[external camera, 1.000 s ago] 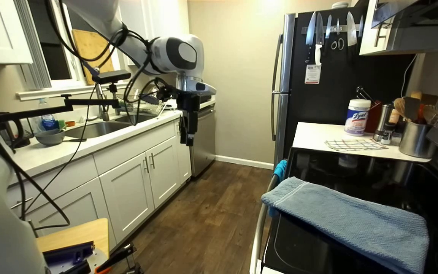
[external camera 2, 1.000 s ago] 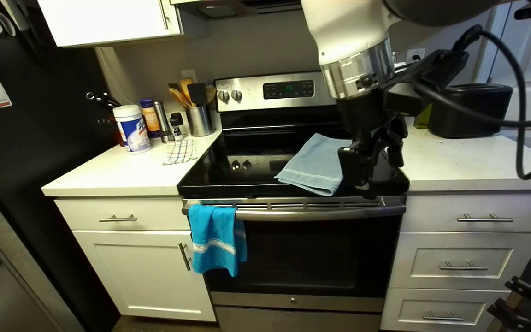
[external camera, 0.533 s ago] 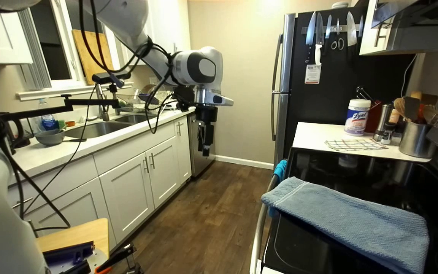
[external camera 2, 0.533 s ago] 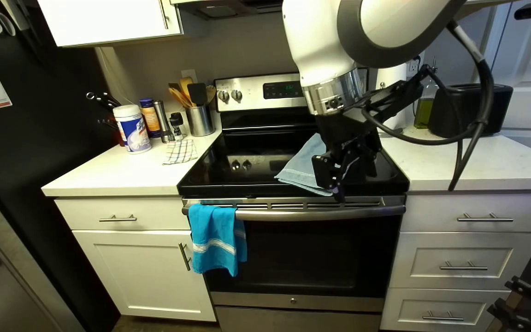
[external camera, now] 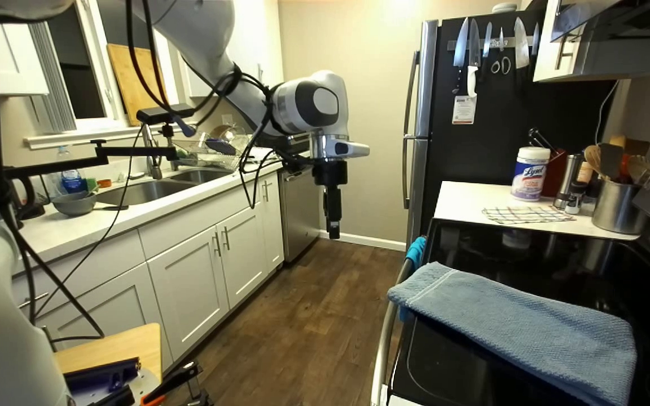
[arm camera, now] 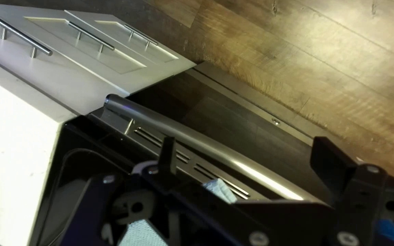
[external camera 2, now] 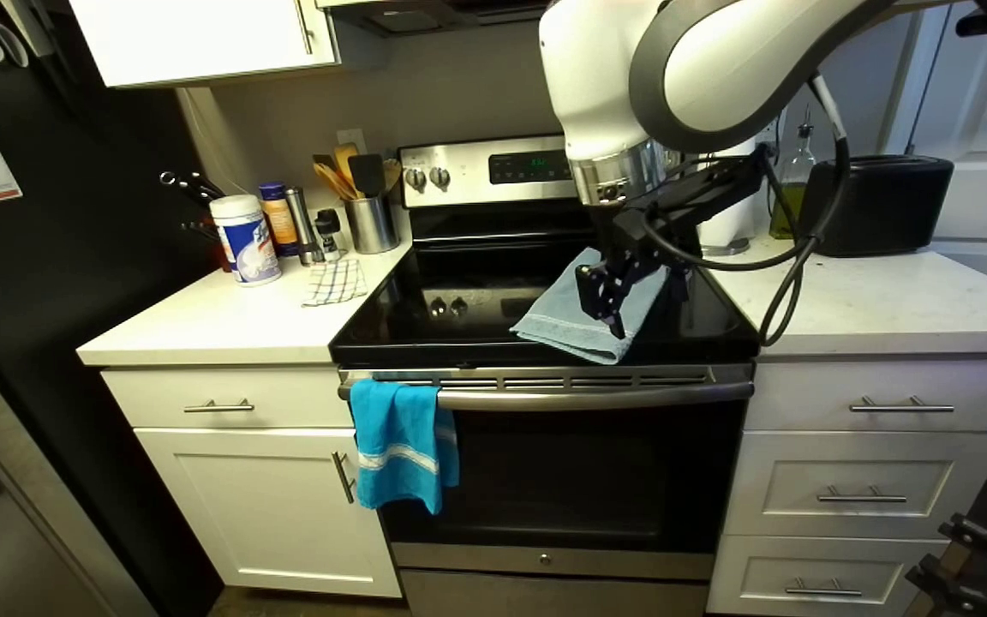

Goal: Hang the light blue towel on the oven handle

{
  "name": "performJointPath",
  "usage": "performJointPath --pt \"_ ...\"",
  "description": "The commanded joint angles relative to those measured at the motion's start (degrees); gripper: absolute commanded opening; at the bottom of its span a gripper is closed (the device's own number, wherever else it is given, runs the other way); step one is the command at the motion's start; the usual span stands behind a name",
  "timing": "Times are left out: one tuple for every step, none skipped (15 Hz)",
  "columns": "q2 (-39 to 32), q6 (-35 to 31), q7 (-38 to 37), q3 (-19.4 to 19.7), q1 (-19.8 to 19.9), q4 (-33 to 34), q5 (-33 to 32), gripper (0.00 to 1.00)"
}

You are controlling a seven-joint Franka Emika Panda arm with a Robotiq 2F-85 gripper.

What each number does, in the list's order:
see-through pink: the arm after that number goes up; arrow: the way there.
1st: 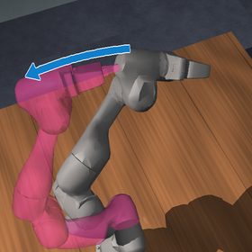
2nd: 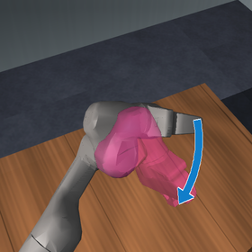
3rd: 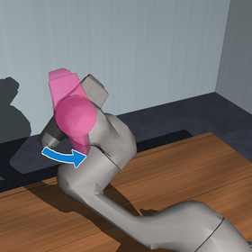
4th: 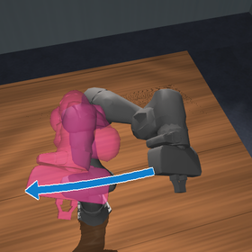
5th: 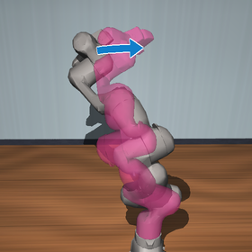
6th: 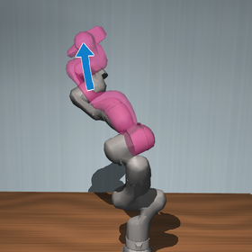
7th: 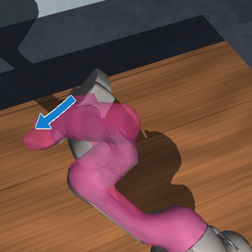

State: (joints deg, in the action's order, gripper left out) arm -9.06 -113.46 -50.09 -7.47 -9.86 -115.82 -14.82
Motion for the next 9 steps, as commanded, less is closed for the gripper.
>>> performJointPath --pt "0.41 -2.7 -9.6 1.49 -1.98 -1.25 -9.28 1.0" --pt "0.79 -3.17 -12.28 1.51 -2.26 -1.52 -11.95 1.0" --pt "1.05 -3.51 -15.37 1.59 -2.68 -1.72 -15.06 1.0" --pt "1.36 -3.82 -18.36 1.57 -3.11 -2.0 -18.1 1.0" --pt "1.41 -3.68 -21.83 1.53 -3.6 -2.03 -20.99 1.0" --pt "1.17 -1.71 -24.82 1.34 -4.17 -1.66 -23.75 1.0" --pt "-0.07 -1.71 -19.43 0.84 -2.86 0.04 -19.56 1.0" --pt "-0.07 -1.63 -21.62 0.71 -3.21 -0.01 -21.36 1.0" --pt "-0.08 -1.61 -22.61 0.64 -3.45 -0.06 -22.01 1.0"
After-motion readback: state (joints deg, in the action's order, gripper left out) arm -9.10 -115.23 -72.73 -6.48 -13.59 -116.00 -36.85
